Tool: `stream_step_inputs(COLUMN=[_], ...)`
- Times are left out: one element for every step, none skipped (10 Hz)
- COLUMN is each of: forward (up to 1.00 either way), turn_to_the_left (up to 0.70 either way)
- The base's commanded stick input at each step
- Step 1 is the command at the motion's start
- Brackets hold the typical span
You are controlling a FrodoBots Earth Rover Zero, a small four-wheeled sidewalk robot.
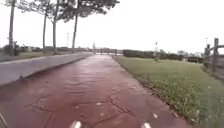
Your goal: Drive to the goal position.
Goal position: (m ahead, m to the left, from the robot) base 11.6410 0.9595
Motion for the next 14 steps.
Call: stream_step_inputs(forward=[0.5, 0.5, 0.5, 0.5, 0.5, 0.5, 0.5, 0.5, 0.5, 0.5, 0.5, 0.5, 0.5, 0.5], turn_to_the_left=[0.0, 0.0, 0.0, 0.0, 0.0, 0.07, 0.31, 0.5, 0.5, 0.5, 0.5, 0.5, 0.5, 0.12])
